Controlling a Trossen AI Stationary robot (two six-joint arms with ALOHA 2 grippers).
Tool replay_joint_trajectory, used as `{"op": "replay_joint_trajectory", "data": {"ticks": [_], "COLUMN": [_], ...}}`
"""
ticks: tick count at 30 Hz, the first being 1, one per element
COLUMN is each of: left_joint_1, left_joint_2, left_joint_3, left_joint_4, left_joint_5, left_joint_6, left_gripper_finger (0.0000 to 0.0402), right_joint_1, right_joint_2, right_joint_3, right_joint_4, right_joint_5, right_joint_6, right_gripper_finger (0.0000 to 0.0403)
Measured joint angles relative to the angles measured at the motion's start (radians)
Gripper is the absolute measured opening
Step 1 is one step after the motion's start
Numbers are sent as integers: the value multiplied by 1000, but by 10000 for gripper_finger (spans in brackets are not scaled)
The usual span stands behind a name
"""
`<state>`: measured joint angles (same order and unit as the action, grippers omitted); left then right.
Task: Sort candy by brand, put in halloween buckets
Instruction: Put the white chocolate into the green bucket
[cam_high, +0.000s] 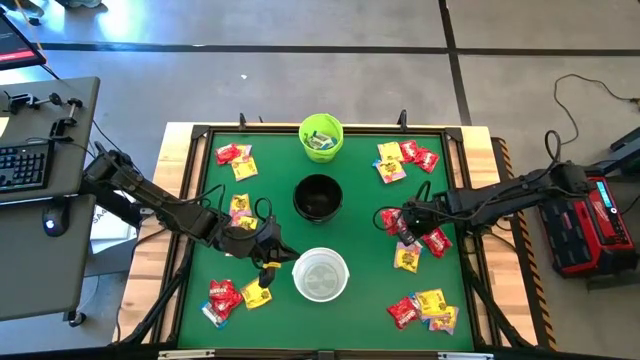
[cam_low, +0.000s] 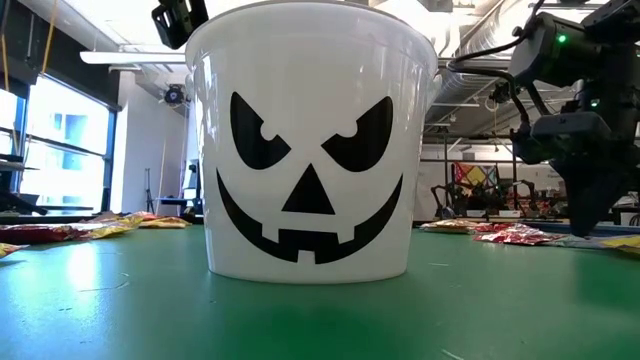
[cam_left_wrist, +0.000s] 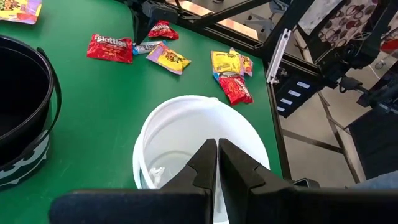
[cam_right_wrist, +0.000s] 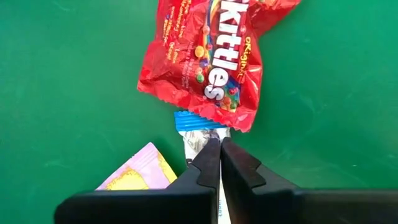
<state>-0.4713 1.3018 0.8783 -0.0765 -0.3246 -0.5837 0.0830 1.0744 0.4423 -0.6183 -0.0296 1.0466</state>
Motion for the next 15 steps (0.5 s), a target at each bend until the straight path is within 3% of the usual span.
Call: {"op": "replay_joint_trajectory", "data": {"ticks": [15], "left_joint_1": [1], "left_joint_2": [0], "left_joint_3": [0], "left_joint_4": [0], "left_joint_5": [-1], "left_joint_6": [-15], "left_gripper_finger": [7], "right_joint_1": [3], "right_joint_2": [-2], "right_joint_3": [1], "right_joint_4": [154], "right_joint_5": [-7], "right_joint_6": [-16], "right_gripper_finger": [0]}}
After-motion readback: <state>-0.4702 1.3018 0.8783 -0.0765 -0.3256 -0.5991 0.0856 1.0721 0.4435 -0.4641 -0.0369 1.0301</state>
